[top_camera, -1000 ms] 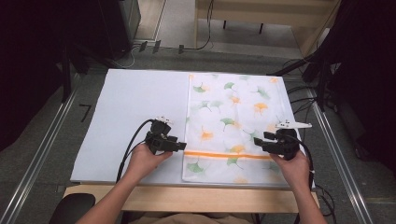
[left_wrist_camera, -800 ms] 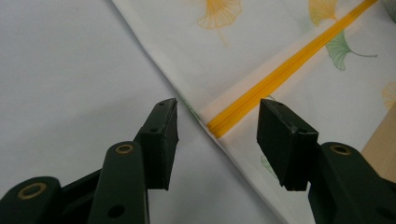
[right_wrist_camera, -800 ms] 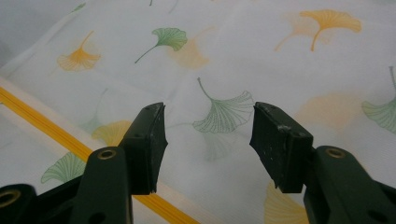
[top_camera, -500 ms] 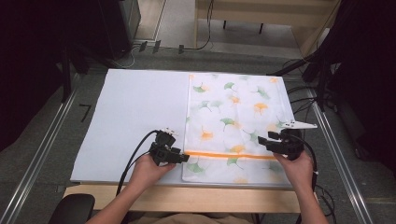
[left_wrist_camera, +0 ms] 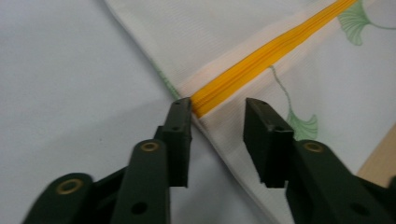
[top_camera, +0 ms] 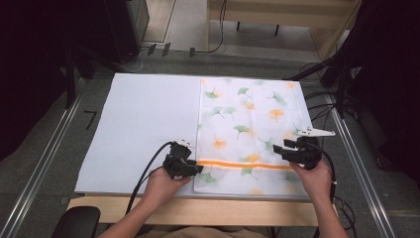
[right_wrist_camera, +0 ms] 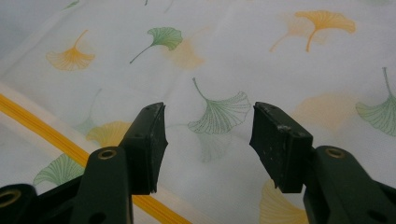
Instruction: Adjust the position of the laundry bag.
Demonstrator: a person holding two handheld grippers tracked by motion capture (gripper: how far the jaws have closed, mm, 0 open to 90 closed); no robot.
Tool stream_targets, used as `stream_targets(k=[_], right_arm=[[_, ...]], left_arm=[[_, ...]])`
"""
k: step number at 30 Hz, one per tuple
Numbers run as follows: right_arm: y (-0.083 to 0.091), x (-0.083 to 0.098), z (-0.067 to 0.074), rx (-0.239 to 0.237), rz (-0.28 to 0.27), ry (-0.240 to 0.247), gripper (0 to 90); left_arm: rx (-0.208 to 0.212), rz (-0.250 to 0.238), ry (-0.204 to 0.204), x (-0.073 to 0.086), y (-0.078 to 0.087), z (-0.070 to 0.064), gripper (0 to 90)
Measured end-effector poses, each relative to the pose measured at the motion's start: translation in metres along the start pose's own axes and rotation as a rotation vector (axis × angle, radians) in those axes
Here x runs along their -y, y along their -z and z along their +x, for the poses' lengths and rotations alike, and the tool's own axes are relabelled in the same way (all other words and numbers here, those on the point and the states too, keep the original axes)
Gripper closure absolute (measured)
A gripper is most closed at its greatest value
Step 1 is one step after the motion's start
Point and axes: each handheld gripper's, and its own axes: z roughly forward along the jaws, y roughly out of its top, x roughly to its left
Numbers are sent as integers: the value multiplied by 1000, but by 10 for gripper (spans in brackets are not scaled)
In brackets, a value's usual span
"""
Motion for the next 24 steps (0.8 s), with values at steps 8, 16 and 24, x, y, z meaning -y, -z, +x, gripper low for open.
stream_targets(k=[8,16,24], right_arm=[[0,1,-1,2,3,-2,465],[4,3,-13,35,-9,-42,510],[10,12,-45,129,-1,-129,526]], left_arm=[[10,4,2,-2,-1,7,832],[73,-11,14,-5,-4,11,888],[96,-34,24,-8,5,15,892]])
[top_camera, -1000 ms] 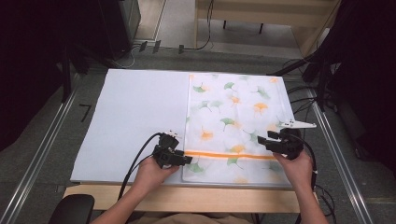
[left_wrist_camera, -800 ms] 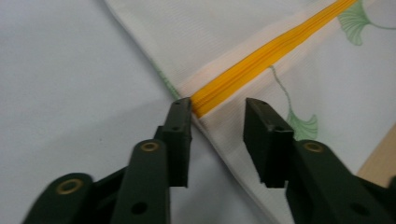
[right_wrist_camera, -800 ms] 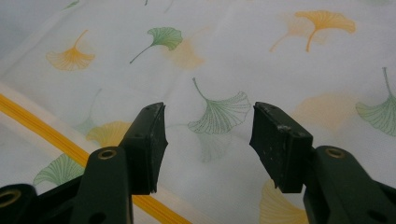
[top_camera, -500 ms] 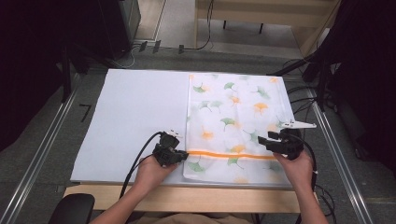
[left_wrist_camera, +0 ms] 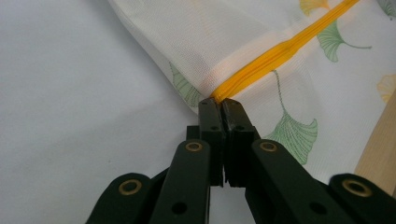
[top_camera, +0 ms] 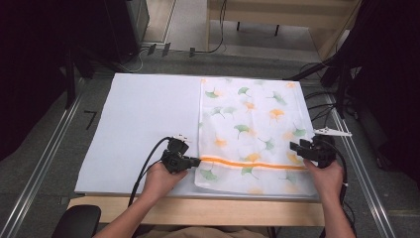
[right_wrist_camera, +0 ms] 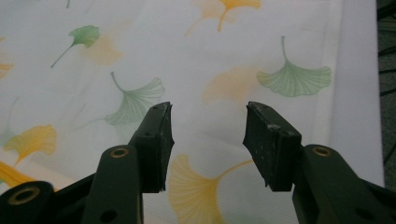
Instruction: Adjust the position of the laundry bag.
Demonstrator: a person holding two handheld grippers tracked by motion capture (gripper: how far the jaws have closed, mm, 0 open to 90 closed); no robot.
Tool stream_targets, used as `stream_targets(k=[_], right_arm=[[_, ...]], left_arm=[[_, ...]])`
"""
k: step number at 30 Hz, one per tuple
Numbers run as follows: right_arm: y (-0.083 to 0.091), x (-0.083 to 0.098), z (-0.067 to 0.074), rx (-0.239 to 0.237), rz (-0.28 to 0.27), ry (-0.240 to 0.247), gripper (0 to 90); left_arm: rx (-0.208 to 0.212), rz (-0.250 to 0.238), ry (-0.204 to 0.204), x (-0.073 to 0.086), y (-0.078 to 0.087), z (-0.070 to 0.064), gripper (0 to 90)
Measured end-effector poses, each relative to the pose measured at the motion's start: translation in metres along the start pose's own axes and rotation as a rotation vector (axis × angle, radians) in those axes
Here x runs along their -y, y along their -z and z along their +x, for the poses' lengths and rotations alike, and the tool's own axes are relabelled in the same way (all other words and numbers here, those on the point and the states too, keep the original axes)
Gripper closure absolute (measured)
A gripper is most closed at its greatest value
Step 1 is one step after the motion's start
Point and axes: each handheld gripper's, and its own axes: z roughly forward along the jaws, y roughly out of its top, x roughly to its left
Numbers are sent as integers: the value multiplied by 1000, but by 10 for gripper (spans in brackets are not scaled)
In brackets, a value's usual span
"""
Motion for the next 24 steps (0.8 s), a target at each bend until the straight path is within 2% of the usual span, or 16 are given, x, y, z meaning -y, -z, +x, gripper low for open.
stream_targets(k=[8,10,12,13,18,20,24], right_arm=[[-4,1,-15,55,3,-31,506],[-9,1,-21,58,9,-59,506],[-11,1,-22,63,9,-58,506],[-15,0,-25,86,13,-45,506],[-26,-4,-35,119,36,-62,518],[-30,-5,-36,140,47,-54,519],[-37,-5,-37,146,62,-51,520]], left_arm=[[-4,-4,14,-1,7,7,893],[-3,-7,24,0,8,9,892],[-6,5,13,0,8,10,892],[-9,4,15,1,8,9,891],[-11,9,8,2,7,9,891],[-12,14,7,2,7,9,891],[-12,9,13,3,5,10,891]])
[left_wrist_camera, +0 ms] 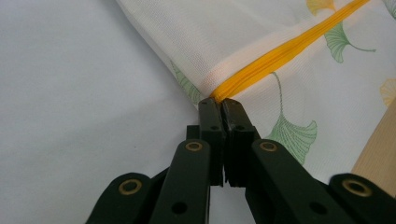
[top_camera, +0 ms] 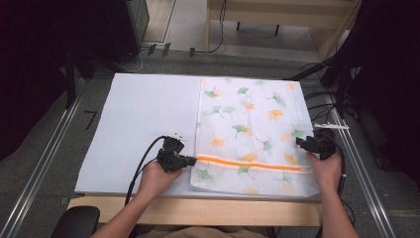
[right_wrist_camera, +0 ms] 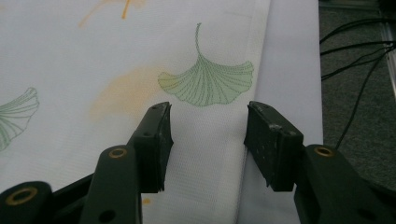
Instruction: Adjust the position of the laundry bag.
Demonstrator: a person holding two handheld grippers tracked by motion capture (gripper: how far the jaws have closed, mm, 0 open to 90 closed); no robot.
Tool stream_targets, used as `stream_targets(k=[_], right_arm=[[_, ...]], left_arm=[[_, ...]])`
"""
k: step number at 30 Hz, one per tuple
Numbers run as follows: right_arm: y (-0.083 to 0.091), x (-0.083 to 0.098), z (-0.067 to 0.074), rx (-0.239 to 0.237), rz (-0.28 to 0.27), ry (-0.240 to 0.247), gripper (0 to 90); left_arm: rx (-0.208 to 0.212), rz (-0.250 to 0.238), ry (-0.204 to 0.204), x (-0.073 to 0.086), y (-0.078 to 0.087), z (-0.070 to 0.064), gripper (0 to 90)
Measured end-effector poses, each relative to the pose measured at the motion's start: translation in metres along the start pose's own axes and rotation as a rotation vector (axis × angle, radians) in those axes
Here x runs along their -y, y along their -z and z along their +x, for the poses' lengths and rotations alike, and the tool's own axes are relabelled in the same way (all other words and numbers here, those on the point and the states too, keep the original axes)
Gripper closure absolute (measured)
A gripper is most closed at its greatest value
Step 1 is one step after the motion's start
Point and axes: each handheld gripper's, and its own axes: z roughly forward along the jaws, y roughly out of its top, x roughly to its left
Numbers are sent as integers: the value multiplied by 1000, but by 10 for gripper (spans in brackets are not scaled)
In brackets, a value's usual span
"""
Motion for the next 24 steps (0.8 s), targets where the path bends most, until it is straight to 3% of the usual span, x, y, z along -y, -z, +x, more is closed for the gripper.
stream_targets(k=[3,5,7,9,11,16,21,24], right_arm=[[-1,-1,2,39,3,18,658],[-1,-1,3,34,-1,27,690],[-3,-1,4,21,-9,33,811],[-4,-1,6,19,-12,42,860],[-4,-2,6,20,-12,48,891],[-4,-3,4,-2,-3,10,900],[-4,-7,7,-5,11,13,900],[-7,-13,16,-13,17,31,900]], left_arm=[[1,4,-3,0,-1,1,891],[1,4,-1,0,-1,1,890],[2,5,-6,0,-1,0,891],[4,5,-4,0,-2,0,891],[5,5,-5,0,-2,0,891],[3,-1,-10,0,0,0,891],[0,-7,-5,0,3,2,891],[-9,-17,13,2,8,6,891]])
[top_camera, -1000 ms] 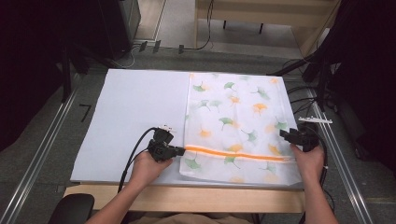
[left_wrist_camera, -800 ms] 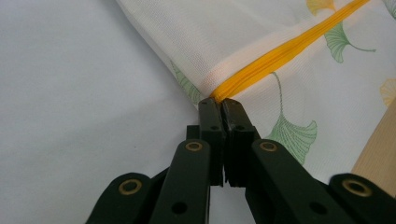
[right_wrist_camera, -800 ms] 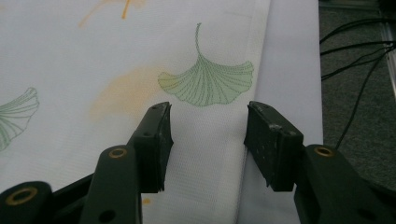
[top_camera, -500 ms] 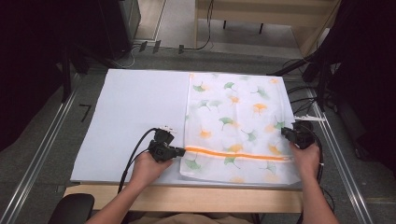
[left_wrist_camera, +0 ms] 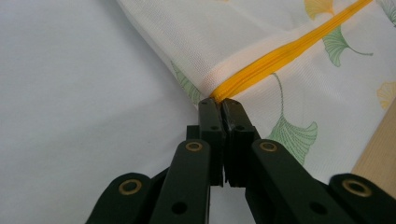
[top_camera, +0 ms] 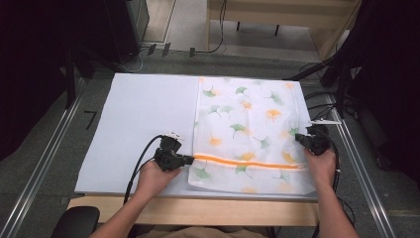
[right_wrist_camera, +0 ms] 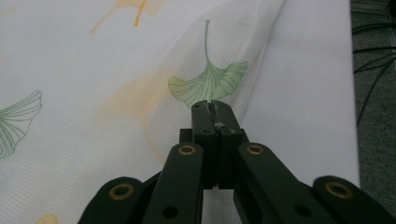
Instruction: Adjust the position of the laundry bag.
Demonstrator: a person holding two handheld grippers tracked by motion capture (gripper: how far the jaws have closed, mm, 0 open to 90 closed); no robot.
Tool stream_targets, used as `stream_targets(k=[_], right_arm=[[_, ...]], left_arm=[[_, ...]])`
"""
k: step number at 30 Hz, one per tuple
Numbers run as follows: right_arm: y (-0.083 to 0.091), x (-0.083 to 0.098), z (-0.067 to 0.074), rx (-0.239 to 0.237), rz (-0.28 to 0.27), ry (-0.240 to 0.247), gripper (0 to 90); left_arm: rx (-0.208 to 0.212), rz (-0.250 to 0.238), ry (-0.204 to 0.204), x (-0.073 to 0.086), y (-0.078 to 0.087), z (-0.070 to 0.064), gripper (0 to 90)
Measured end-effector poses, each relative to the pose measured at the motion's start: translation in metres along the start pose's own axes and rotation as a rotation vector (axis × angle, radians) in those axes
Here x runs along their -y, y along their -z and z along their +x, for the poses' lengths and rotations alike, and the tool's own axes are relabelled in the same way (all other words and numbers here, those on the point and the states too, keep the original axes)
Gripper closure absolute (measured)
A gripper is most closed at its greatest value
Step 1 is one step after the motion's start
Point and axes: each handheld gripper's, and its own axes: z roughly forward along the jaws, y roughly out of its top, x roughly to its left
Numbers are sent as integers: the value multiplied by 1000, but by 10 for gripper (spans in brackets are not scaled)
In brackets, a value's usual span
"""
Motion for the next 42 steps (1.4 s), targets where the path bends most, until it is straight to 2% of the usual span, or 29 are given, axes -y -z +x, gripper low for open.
stream_targets(k=[8,11,13,17,18,22,23,26,29,32,34,37,40,42], right_arm=[[-6,-11,19,-41,5,17,900],[-8,-17,32,-68,-2,35,900],[-10,-20,38,-80,-4,43,900],[-13,-23,50,-102,1,61,900],[-13,-24,53,-107,0,71,900],[-16,-25,65,-130,5,92,900],[-17,-25,68,-137,4,95,900],[-18,-26,73,-154,5,98,900],[-22,-26,84,-163,17,116,900],[-23,-27,88,-174,18,115,900],[-24,-28,94,-194,11,111,900],[-26,-29,99,-196,10,122,900],[-27,-29,105,-192,17,143,900],[-27,-29,106,-197,18,138,900]], left_arm=[[-31,-3,19,7,17,12,891],[-42,-1,30,10,24,18,891],[-53,-6,53,14,32,25,891],[-67,0,60,18,39,31,890],[-82,9,52,21,44,36,890],[-96,14,61,27,54,46,889],[-99,12,71,28,56,48,890],[-104,14,72,29,59,51,890],[-114,17,74,32,64,56,889],[-127,21,80,38,69,62,889],[-126,10,110,42,73,66,888],[-133,11,112,45,77,69,888],[-143,32,110,47,77,71,888],[-142,22,122,49,78,71,888]])
